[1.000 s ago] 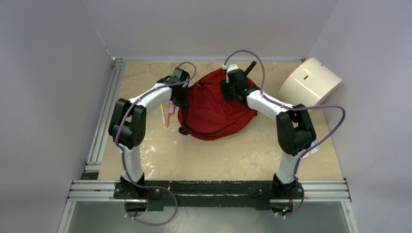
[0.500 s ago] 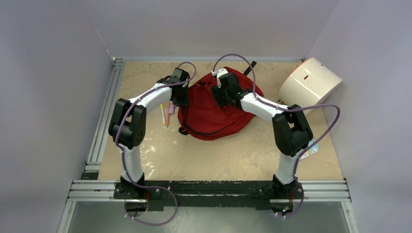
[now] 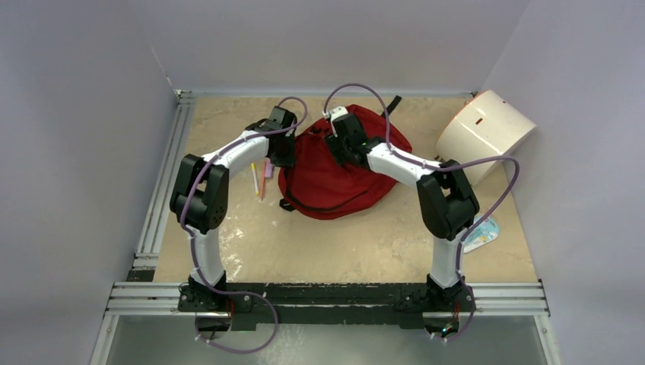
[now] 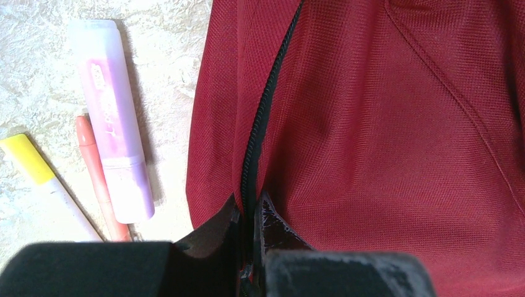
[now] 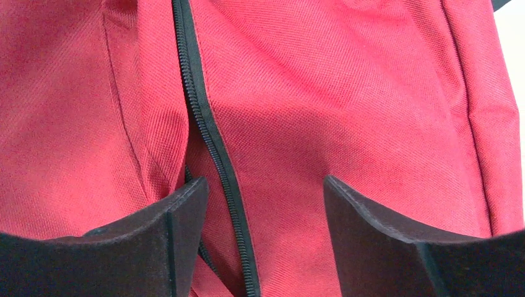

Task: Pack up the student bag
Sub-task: Pick up the stationery from the center of the board.

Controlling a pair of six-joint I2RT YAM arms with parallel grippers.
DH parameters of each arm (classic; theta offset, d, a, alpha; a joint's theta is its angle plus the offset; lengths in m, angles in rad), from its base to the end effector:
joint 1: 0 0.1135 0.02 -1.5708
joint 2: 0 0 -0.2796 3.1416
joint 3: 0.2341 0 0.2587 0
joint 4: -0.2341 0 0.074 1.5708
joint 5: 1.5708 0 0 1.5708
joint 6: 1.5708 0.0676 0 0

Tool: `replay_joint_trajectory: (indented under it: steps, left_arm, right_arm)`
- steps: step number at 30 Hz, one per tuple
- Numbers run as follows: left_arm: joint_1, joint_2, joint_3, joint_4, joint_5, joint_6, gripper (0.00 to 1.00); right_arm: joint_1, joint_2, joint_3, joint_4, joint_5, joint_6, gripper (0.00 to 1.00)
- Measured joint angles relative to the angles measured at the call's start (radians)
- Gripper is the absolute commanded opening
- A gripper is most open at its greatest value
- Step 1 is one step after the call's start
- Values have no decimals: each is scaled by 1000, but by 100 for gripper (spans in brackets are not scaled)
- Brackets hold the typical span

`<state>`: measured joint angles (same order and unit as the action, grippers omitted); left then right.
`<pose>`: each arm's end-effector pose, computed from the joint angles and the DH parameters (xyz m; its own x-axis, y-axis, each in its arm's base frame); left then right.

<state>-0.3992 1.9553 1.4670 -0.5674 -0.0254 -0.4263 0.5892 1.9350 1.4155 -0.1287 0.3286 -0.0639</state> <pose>0.4107 -0.1714 0.1844 -0.8860 -0.0749 -0.4577 0.0117 0.9829 -0.1836 0.4094 0.2474 0.2186 -0.4810 -0.3942 -0.7831 -0.3435 0.9065 -0.2454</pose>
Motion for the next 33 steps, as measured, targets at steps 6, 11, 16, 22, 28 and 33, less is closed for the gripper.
replay_joint_trajectory:
  steps: [6,11,16,22,28,33]
  left_arm:
    - [3,0,-1,3,5,0,0]
    - [6,0,-1,3,11,0,0]
    - [7,0,-5,6,13,0,0]
    - [7,0,-6,9,14,0,0]
    - [9,-1,-14,36,55,11,0]
    - [11,-16,-23,69,84,27,12]
  right_arm:
    - [18,16,10,3,105,38,50]
    - [14,20,10,5,162,72,31]
    - [-21,20,10,-2,169,106,13]
    - [-38,-1,10,-13,144,136,0]
    - [-40,-108,10,-39,100,143,0]
    - [-41,-174,10,-57,68,156,0]
